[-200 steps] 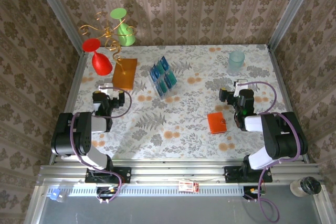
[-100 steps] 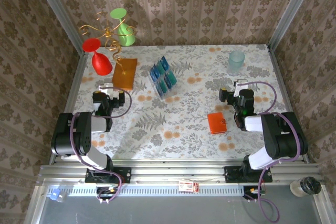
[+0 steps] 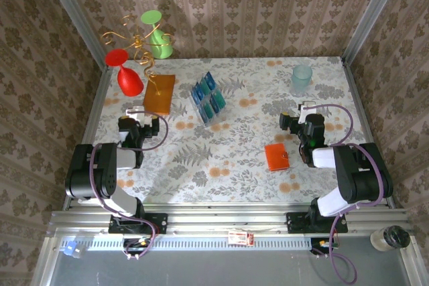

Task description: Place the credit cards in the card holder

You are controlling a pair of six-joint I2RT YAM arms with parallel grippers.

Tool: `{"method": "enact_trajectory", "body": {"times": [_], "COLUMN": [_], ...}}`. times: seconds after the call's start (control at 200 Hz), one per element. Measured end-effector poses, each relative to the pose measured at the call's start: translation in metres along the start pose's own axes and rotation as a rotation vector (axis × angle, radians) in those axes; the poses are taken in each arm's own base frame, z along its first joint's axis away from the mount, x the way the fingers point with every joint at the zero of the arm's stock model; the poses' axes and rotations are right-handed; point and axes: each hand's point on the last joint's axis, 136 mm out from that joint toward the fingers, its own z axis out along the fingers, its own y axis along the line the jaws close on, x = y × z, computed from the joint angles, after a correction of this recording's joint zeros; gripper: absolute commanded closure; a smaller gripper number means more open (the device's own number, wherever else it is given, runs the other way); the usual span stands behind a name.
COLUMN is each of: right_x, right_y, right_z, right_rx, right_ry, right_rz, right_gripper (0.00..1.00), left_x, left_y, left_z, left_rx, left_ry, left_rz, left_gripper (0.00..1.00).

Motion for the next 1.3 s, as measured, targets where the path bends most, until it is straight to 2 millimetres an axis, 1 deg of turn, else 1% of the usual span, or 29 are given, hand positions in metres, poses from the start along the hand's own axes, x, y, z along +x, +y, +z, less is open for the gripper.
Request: {"method": "enact_trajectory", "body": {"times": [0.365,0.41,0.475,0.52,0.585,0.7,0.785,0.89,0.985,1.05,1.125,1.185,1.215,1.3], "right_x": [0.001,0.002,-0.001,-0.009,-0.026,-0.065,-0.092,-0.127,-0.144,-0.150,-0.151,-0.147,-0.143,-0.124], "right_y": [-0.002,-0.003,-0.003,-0.003,-0.002,-0.004,-0.006,-0.008,-0.012,-0.010,-0.003,0.006,0.012,0.031], "right_z": [0.000,-0.001,-0.005,-0.008,-0.013,-0.022,-0.030,-0.045,-0.061,-0.067,-0.070,-0.071,-0.071,-0.073], "right_rx": [0.002,0.002,0.003,0.003,0.003,0.017,0.030,0.033,0.034,0.016,-0.026,-0.068,-0.090,-0.155], "right_ry": [0.004,0.017,0.025,0.022,-0.002,-0.049,-0.060,-0.087,-0.109,-0.100,-0.071,-0.032,-0.007,0.085], "right_rz": [0.003,0.003,0.002,0.003,0.006,0.044,0.102,0.224,0.338,0.388,0.425,0.442,0.445,0.447], "right_gripper": [0.00,0.00,0.00,0.00,0.00,0.00,0.00,0.00,0.00,0.00,0.00,0.00,0.01,0.03], "left_x": [0.000,-0.002,-0.005,-0.011,-0.024,-0.052,-0.068,-0.088,-0.100,-0.102,-0.100,-0.098,-0.097,-0.091], "left_y": [0.000,0.001,0.003,0.004,0.007,0.012,0.014,0.012,0.000,-0.011,-0.026,-0.043,-0.055,-0.083], "left_z": [0.000,-0.001,-0.005,-0.007,-0.010,-0.017,-0.023,-0.035,-0.051,-0.061,-0.070,-0.078,-0.083,-0.095], "left_rx": [-0.002,-0.005,-0.010,-0.016,-0.024,-0.037,-0.043,-0.046,-0.022,0.010,0.049,0.087,0.116,0.182], "left_ry": [-0.001,-0.001,0.001,-0.003,-0.015,-0.043,-0.046,-0.049,-0.057,-0.050,-0.030,-0.013,-0.004,0.023], "left_rz": [-0.001,-0.003,-0.004,-0.004,-0.006,-0.016,-0.032,-0.080,-0.142,-0.184,-0.223,-0.238,-0.241,-0.240], "left_gripper": [0.00,0.00,0.00,0.00,0.00,0.00,0.00,0.00,0.00,0.00,0.00,0.00,0.00,0.00]}}
